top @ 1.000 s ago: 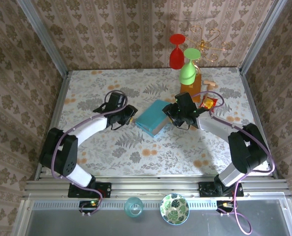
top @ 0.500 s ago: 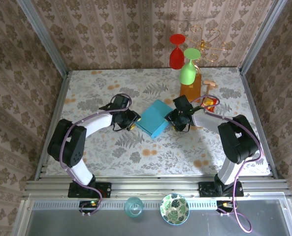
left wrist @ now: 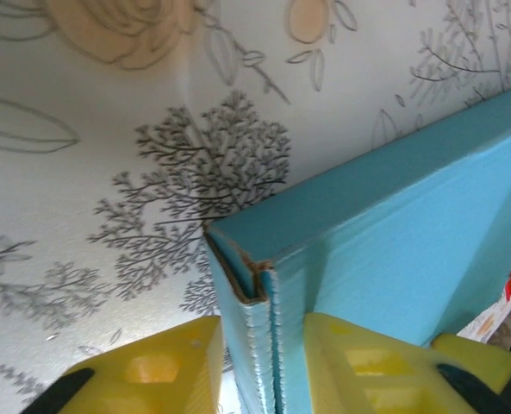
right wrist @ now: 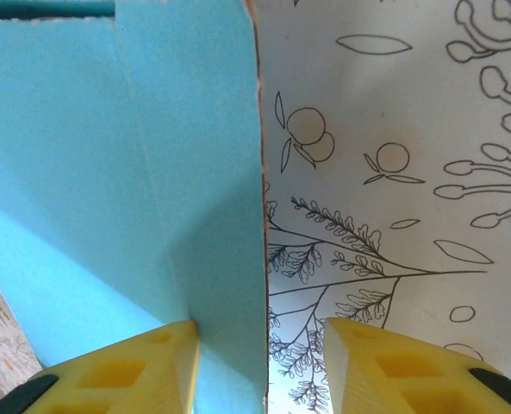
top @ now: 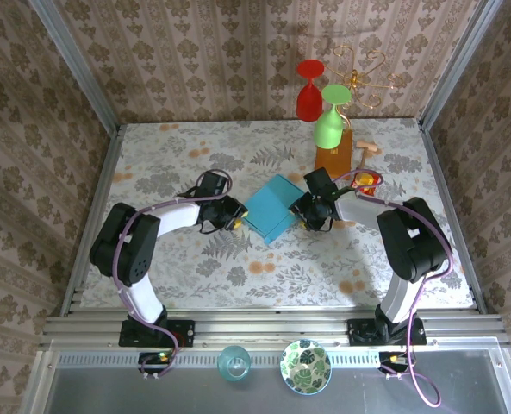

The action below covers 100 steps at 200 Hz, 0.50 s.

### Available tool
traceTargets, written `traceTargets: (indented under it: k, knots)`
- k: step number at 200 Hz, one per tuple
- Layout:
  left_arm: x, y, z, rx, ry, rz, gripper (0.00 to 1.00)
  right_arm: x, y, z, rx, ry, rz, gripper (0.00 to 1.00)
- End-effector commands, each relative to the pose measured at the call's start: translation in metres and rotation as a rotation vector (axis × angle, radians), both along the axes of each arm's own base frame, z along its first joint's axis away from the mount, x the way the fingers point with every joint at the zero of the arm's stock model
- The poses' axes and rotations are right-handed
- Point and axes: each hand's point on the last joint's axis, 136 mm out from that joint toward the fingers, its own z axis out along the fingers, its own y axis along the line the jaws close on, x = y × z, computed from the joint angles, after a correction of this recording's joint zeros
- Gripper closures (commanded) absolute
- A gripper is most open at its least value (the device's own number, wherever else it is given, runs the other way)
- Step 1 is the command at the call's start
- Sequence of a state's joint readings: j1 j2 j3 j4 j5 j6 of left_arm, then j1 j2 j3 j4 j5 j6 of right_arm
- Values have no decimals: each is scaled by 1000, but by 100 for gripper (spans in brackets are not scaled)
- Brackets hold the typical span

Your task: Fold the paper box

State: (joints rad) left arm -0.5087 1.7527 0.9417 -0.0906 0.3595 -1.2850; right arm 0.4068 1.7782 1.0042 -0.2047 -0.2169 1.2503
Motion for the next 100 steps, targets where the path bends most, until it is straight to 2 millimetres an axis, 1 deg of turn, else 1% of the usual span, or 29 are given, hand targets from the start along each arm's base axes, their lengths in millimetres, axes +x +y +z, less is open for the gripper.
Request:
traceTargets:
  k: [1, 21, 47, 58, 63, 82, 100]
  knots:
    - [-15, 8, -26, 41, 62, -2, 75, -13, -4, -13, -12, 45, 11, 57]
    - [-17, 11, -26, 47, 59, -5, 82, -9, -9, 2, -26, -4, 34, 54]
    - [-17, 13, -20, 50, 43, -17, 82, -2, -15, 23, -34, -78, 80, 51]
    - [-16, 12, -13, 46, 28, -25, 79, 0, -18, 30, -41, -99, 108, 50]
    - [-15, 13, -10, 47, 23, -28, 76, 0, -19, 32, -47, -106, 120, 49]
    - [-15, 13, 12, 49, -14, -33, 64, 2, -25, 41, -49, -132, 149, 48]
    - [-17, 15, 30, 46, -38, -28, 58, 3, -29, 47, -39, -151, 161, 46]
